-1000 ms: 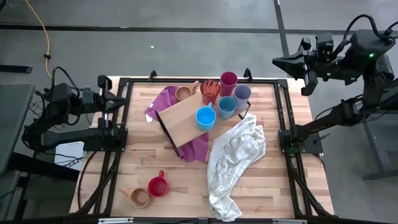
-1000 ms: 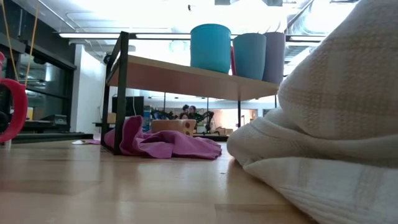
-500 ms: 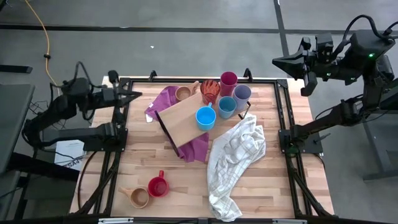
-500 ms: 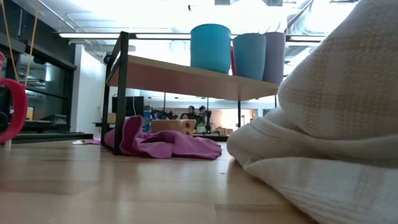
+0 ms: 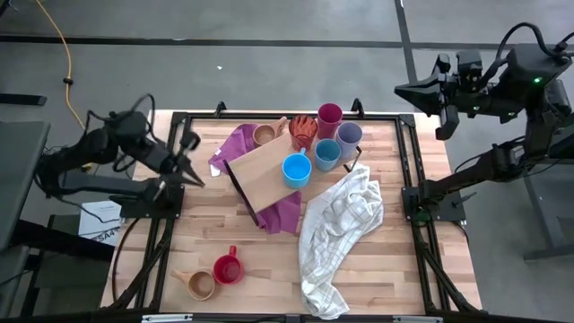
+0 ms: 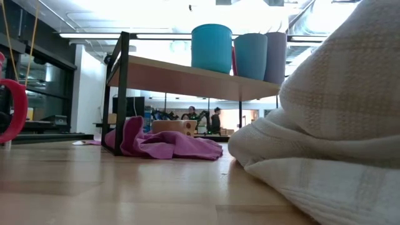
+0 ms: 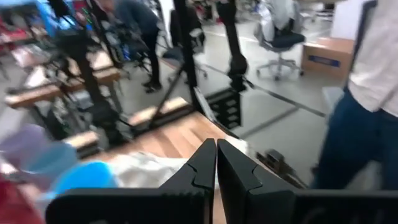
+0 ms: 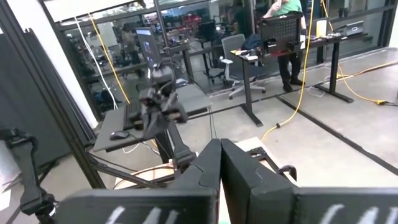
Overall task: Stack small to large cups/mugs on shelf
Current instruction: Put the red mug on the shelf
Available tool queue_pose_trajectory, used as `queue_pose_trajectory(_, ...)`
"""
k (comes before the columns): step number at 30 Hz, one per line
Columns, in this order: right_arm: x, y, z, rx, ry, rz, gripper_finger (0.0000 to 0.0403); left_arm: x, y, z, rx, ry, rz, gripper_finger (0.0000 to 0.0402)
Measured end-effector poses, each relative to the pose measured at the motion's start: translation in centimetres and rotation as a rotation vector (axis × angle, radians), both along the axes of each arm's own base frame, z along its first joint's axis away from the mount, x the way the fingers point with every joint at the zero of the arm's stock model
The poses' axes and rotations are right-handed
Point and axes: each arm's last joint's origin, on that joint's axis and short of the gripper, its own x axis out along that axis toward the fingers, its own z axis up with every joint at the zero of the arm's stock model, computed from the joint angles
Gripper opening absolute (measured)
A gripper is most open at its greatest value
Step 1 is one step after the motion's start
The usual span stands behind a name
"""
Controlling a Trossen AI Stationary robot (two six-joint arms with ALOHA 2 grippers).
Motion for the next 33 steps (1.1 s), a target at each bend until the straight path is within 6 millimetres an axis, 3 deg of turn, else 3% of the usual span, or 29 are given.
queue_pose_trajectory(8, 0.0, 0.0, 0.0, 0.006, -0.002, 0.000, 0.0000, 2.5, -5.2, -2.7, -0.002, 0.084, -0.087, 0.0005)
queue_pose_trajectory(12, 0.0, 0.0, 0.0, 0.019, -0.004, -0.001, 0.0000, 2.9, -7.8, -3.8, 0.047, 0.149, -0.070, 0.0005)
queue_pose_trajectory(21, 0.0, 0.0, -0.1, 0.019, 0.008, -0.001, 0.0000, 1.3, -10.2, -6.8, 0.064, 0.475, 0.018, 0.0005)
queue_pose_trajectory(33, -0.1, 0.0, -0.6, 0.025, 0.059, -0.001, 0.0000, 3.6, -13.9, -10.4, 0.039, 0.766, 0.069, 0.0005)
